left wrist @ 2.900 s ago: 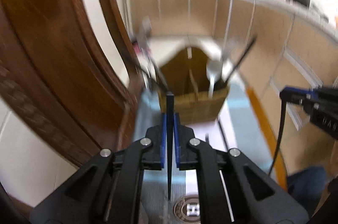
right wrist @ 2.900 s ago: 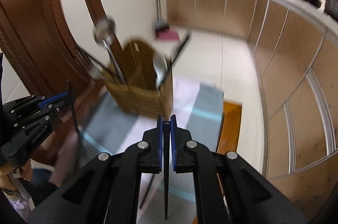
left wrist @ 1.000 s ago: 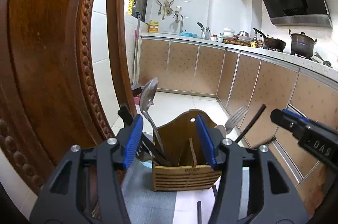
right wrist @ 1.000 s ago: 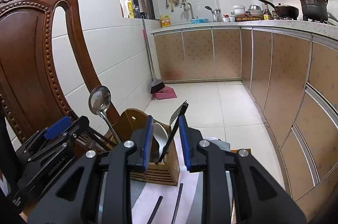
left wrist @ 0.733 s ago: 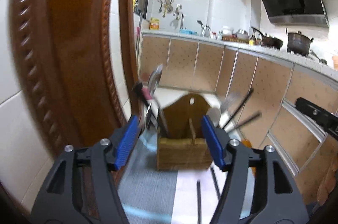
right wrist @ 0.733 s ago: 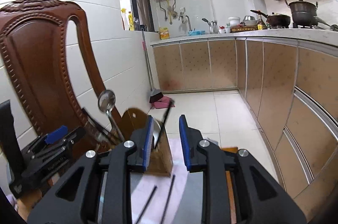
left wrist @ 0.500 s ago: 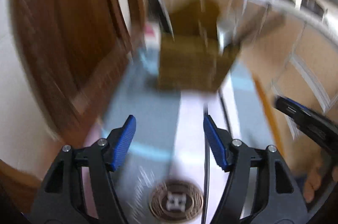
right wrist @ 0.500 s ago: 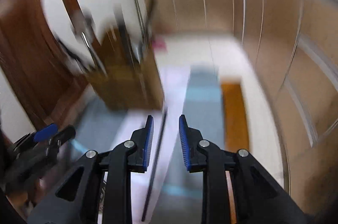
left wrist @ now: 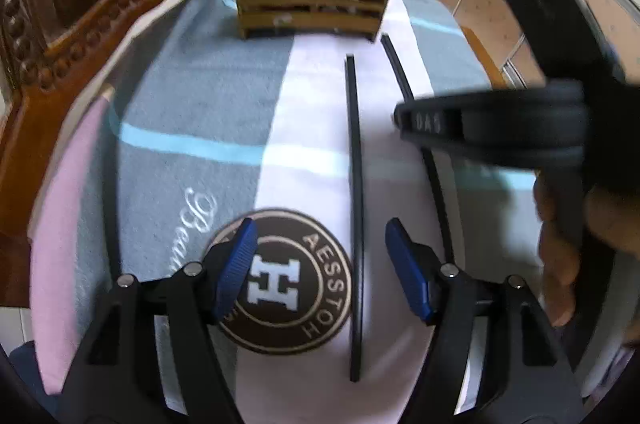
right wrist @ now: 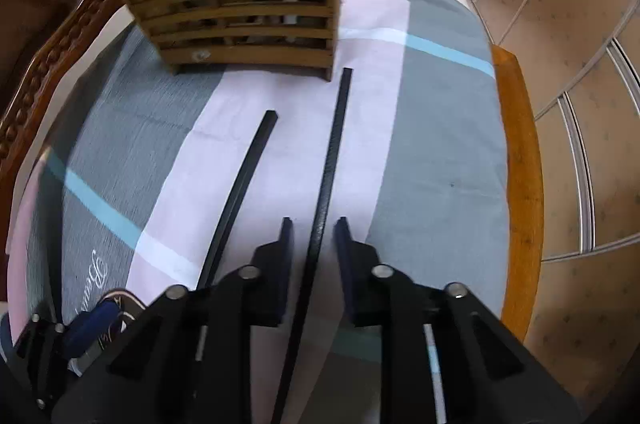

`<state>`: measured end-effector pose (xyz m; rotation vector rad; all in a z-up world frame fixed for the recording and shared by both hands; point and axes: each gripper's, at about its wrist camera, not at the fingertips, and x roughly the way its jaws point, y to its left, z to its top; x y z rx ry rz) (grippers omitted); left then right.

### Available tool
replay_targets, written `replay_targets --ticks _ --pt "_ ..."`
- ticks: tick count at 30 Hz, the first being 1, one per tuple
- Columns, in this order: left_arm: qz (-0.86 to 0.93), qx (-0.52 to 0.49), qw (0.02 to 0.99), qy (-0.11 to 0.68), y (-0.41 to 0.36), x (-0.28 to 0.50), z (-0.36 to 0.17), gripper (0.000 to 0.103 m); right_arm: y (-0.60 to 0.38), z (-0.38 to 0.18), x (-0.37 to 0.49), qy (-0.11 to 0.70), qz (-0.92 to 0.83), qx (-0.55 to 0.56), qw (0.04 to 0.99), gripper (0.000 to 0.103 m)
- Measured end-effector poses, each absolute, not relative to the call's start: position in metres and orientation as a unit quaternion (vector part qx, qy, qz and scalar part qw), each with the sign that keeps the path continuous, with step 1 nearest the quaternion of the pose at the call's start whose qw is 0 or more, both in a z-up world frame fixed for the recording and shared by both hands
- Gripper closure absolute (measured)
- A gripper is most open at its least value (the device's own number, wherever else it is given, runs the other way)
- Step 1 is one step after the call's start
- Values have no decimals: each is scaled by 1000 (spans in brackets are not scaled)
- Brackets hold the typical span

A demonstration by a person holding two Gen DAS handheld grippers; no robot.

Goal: Organize utensils
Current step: 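Lower both tools and grasp the last black chopsticks on the cloth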

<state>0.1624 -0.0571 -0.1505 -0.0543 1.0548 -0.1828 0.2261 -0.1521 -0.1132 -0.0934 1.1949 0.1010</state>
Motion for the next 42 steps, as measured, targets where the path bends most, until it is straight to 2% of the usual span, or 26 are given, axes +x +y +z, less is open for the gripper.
replay_targets --ticks 2,7,9,25,28,29,31,34,42 --pt "-93 -20 856 509 -60 162 -154 44 -149 -111 224 566 50 -48 822 94" --pt "-86 -16 858 507 -54 157 -156 85 -162 -111 210 578 61 -20 813 96" --pt "-79 -11 859 505 -54 157 -154 94 -168 -109 202 583 65 -12 810 96" --pt "-59 14 853 518 -26 127 -152 94 -186 -107 153 603 104 -41 790 96" --pt "-76 -3 855 513 -19 132 -140 93 -192 -100 158 602 111 -13 790 78" --pt "-79 -8 857 510 -17 138 -133 91 -195 -96 166 597 108 -8 795 77" --pt "-83 3 858 507 -18 155 -125 80 -197 -87 180 584 101 -9 806 77" --pt "-94 31 849 520 -31 192 -124 74 -189 -82 197 580 94 -30 809 77" --pt "-105 109 801 579 -66 281 -146 70 -175 -108 235 605 83 -75 788 77"
